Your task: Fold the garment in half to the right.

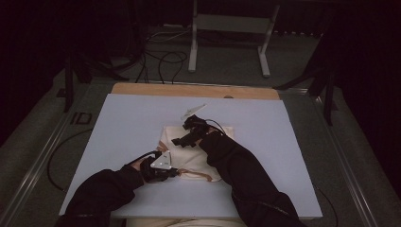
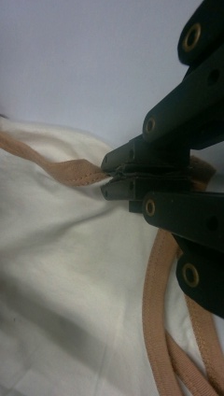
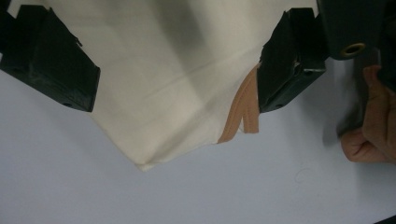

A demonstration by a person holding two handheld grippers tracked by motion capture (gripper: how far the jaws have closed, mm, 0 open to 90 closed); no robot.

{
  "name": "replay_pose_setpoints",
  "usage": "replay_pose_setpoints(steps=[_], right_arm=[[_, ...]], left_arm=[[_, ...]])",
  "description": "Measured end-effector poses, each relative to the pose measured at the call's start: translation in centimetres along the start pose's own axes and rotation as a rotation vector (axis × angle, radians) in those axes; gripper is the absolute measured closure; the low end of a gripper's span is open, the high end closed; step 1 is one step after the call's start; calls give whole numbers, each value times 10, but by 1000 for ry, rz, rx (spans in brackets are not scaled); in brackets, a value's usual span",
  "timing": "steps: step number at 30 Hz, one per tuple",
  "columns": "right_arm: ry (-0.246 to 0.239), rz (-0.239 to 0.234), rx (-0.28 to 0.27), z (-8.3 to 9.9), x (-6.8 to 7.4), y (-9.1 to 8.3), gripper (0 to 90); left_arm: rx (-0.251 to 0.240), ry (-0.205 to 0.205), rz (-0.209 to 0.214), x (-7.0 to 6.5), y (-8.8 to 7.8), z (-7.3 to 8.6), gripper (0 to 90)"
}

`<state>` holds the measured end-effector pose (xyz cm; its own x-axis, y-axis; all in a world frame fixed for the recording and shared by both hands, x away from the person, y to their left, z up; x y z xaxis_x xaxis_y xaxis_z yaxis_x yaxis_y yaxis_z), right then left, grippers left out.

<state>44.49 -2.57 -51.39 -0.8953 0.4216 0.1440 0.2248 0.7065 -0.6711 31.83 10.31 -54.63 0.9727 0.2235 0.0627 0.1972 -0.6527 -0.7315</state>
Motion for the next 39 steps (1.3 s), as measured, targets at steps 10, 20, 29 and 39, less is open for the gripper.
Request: replay_pose_setpoints(steps=[10, 20, 29, 39], right_arm=[[-3, -5, 39, -19, -2, 24, 139], [36, 17, 82, -30, -5, 50, 142], [36, 62, 85, -41, -13, 62, 368], [66, 115, 127, -45, -23, 75, 481]], left_arm=[[-14, -2, 4, 1, 0, 1, 876], [-21, -6, 5, 1, 0, 2, 876], [-18, 3, 5, 1, 0, 2, 877], [-18, 4, 6, 1, 0, 2, 876]])
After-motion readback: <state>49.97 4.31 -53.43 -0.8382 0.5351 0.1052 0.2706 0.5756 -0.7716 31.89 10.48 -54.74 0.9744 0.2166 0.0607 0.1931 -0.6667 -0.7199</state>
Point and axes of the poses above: each handheld gripper's, and its own axes: y roughly forward along the jaws, z roughly out of its underside, x roughly to its left, the point moved 4 cm from there along y, roughly forward along the jaws, and after that the axes turned 1 degree about -x, right-handed, at the moved point
